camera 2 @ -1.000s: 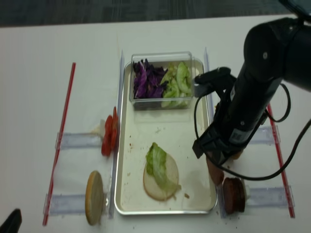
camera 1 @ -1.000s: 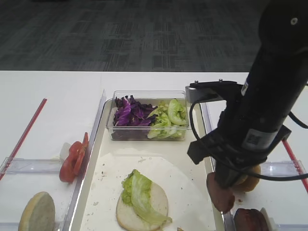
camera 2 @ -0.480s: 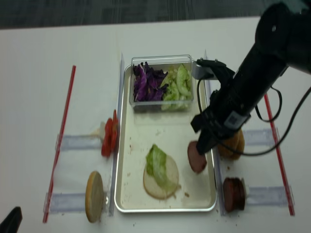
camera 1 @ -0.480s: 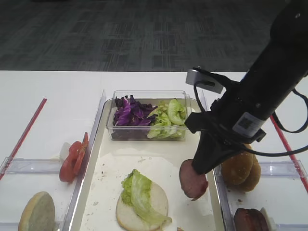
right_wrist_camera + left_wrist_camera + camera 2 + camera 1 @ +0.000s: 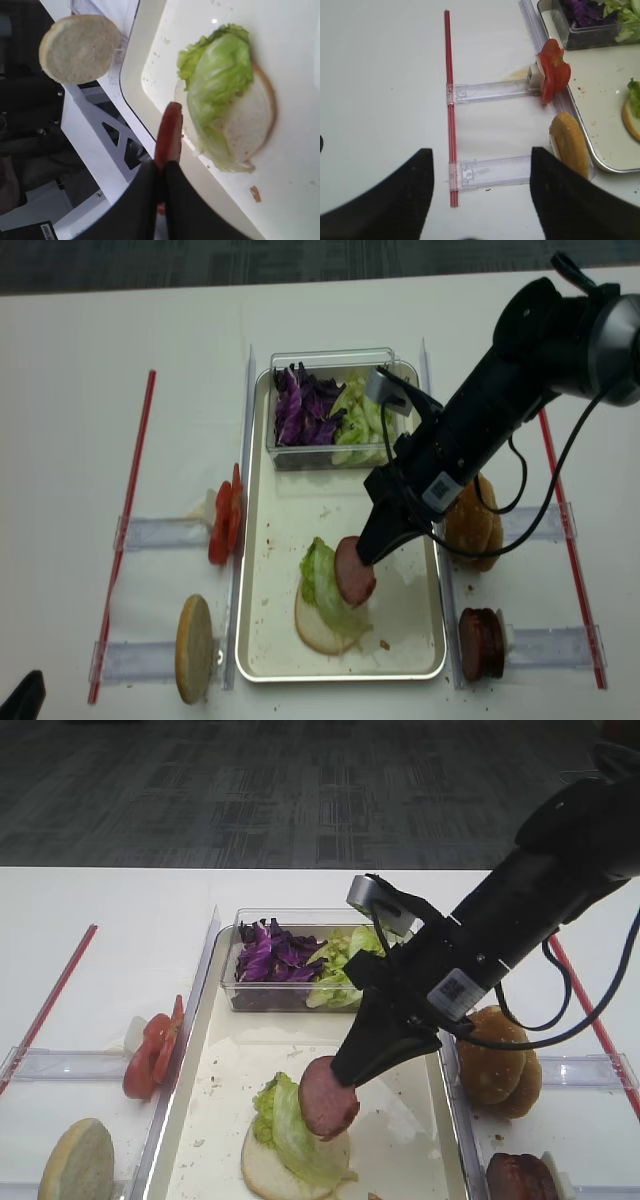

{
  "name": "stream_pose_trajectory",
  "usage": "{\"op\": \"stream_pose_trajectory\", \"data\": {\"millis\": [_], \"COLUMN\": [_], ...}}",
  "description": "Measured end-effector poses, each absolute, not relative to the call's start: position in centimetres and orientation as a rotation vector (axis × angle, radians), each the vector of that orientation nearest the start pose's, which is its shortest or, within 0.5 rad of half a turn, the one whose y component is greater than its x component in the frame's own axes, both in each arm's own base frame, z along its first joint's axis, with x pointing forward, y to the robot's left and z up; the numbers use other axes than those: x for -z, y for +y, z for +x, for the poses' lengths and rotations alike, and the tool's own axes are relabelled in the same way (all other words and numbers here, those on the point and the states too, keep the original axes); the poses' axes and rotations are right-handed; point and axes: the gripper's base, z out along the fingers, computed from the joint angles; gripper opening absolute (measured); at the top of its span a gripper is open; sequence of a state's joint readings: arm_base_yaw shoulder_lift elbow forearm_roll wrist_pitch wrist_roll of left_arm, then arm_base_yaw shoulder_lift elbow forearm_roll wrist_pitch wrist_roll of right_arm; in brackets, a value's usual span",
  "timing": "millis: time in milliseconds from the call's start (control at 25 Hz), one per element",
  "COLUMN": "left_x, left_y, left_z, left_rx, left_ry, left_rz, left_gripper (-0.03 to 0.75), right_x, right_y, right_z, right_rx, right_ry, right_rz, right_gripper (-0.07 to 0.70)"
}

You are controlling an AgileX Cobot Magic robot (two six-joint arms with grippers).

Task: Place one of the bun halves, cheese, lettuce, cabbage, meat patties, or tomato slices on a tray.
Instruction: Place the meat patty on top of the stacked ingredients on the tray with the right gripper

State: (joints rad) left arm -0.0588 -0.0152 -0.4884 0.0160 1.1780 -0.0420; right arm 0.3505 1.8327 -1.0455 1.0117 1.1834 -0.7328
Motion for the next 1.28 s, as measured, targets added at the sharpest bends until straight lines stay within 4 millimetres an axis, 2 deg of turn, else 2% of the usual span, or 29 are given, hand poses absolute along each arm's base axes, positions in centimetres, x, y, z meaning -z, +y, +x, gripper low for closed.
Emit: {"op": "stream_pose_trajectory", "data": {"millis": [280, 520, 720, 1280], "left_x": [-26.5, -26.5, -26.5, -26.5], "left_y": [0.2, 0.2, 0.2, 0.2], "left_z": [-1.1, -1.1, -1.1, -1.1], "left_rx": [0.039, 0.039, 0.039, 0.038], "left_ry": [2.158, 2.158, 2.158, 2.158], "left_rz": [0.016, 0.016, 0.016, 0.016], "left_gripper": [0.428, 0.428, 0.428, 0.428], "right_x": [-17.5, -17.5, -17.5, -15.1], "right_y": [18.0, 18.1, 19.0, 20.7], "right_z": [27.5, 27.6, 27.0, 26.6], "right_rx": [-1.488, -1.51, -1.517, -1.572], "right_ry": [2.804, 2.779, 2.776, 2.801], "right_rz": [-0.702, -0.698, -0.748, -0.785], "right_gripper": [0.048, 0.048, 0.048, 0.048]}}
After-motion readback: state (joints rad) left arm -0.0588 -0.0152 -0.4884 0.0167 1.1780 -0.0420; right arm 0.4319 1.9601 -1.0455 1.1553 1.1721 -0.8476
